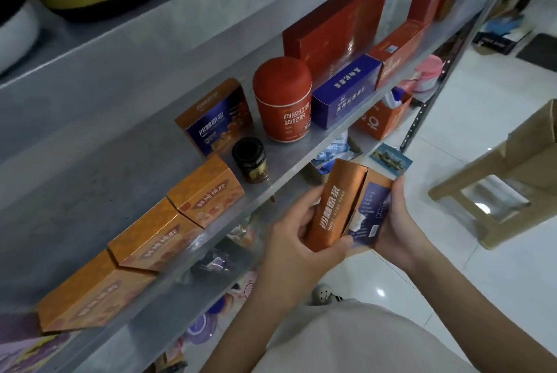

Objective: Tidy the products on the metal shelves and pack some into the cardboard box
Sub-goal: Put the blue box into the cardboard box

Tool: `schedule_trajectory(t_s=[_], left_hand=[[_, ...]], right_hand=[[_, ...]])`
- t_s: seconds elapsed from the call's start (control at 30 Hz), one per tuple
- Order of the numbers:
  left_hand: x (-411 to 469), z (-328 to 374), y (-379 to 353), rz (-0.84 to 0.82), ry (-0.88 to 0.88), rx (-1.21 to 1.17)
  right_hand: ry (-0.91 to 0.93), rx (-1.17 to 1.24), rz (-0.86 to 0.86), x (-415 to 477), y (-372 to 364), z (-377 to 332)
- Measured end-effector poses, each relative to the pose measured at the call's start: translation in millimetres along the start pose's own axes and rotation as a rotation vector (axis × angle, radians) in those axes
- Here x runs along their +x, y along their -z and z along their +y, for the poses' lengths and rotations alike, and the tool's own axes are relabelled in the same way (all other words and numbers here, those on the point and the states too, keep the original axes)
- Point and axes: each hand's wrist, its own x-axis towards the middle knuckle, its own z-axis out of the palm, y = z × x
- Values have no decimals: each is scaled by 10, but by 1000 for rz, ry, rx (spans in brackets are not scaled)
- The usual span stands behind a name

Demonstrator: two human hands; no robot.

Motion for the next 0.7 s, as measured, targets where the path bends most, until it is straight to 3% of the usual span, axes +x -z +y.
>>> schedule_trajectory(t_s=[0.17, 0.7], left_hand=[[54, 60, -56, 59, -61, 188], [196, 125, 83, -19, -116, 352]], right_hand=[[31, 46, 84, 83, -62, 22], [86, -31, 259, 292, -241, 77]])
